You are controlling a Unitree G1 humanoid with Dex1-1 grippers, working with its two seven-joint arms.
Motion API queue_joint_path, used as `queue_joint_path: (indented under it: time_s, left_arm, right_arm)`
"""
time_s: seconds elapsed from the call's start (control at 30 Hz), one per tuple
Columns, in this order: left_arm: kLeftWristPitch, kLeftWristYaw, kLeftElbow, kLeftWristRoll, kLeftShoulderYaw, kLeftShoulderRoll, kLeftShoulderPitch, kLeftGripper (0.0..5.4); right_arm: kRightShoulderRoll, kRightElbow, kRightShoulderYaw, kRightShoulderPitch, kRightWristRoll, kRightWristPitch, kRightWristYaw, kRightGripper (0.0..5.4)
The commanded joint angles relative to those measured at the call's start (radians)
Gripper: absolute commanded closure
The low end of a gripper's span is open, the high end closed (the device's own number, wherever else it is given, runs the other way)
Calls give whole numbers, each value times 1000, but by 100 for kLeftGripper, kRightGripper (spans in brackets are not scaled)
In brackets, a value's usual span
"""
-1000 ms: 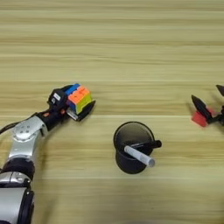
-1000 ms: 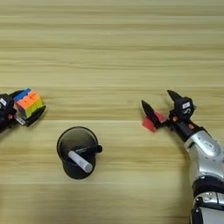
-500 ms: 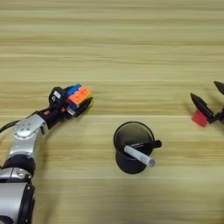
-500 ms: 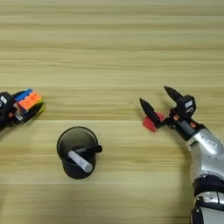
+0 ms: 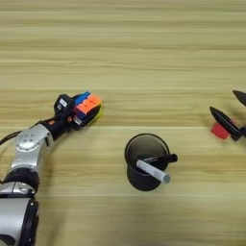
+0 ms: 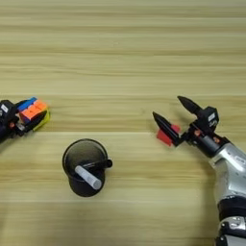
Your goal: Move the objects on the table
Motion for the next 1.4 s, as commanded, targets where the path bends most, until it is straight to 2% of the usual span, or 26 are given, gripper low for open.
queue_joint_path:
  time_s: [0.03, 0.27, 0.3, 0.43, 0.9, 1.03, 1.2, 1.3, 1.4]
  left_arm:
    - [-17, -9, -1, 13, -2, 8, -18, 211]
    - [-25, -17, -1, 12, -3, 7, -15, 211]
    - [-25, -19, -3, 11, -3, 6, -14, 211]
    - [-27, -22, -9, 10, -4, 5, -10, 211]
    - [-29, -27, -14, 12, -6, 2, -6, 211]
    - [-30, -29, -14, 11, -6, 1, -7, 211]
    - [-32, -33, -14, 12, -9, 1, -7, 211]
    - [-35, -47, -20, 16, -17, 3, -7, 211]
    - [-39, -67, -38, 20, -30, 6, -11, 211]
  right_arm:
    - [-46, 35, 32, 12, -61, -3, 16, 0]
    - [-63, 142, 77, -6, -174, -58, -41, 0]
    - [-61, 151, 81, -7, -181, -64, -44, 23]
    - [-59, 165, 87, -9, -184, -74, -36, 64]
    - [-59, 158, 76, -8, -165, -79, -30, 294]
    - [-61, 143, 73, -8, -160, -79, -30, 315]
    - [-67, 62, 60, -10, -116, -33, -13, 315]
    - [-89, -73, 59, -17, -68, 32, 16, 315]
    - [-122, -208, 68, -49, -31, 122, 37, 315]
